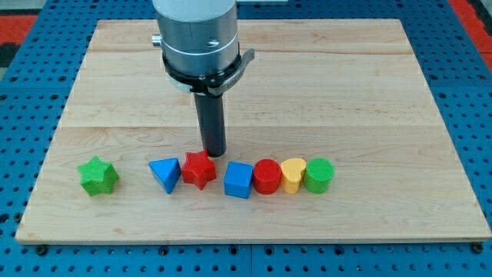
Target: Slide the yellow hexagon towards the green circle
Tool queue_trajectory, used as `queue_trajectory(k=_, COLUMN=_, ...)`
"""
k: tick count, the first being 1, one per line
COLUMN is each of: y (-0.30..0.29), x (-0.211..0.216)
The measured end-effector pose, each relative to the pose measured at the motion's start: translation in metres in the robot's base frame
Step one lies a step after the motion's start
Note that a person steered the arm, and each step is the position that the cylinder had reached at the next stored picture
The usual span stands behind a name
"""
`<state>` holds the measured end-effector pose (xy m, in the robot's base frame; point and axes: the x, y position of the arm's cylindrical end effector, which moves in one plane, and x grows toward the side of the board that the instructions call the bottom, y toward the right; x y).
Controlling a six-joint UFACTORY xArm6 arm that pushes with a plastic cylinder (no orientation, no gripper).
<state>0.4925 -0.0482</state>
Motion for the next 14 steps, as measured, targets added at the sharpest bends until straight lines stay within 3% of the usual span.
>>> queue_trajectory(k=2, y=-0.001, x=0.011)
queue_trajectory(k=3, y=0.012, x=-0.017)
queue_trajectory(k=5, y=0.102, x=-0.141)
queue_trajectory(k=6, y=0.075, x=-0.215)
queue_trajectory(k=7, y=0.038, x=-0.262)
queue_trajectory(k=8, y=-0.024, x=-0.268)
queue_trajectory(k=10, y=0.081, x=-0.097)
queue_trajectory(k=11, y=0.089, x=-0.132)
queue_trajectory(k=12, y=0.035, x=-0.138)
queue_trajectory(k=13, y=0.007, x=-0.107)
queue_trajectory(k=14, y=0.004, x=-0.103)
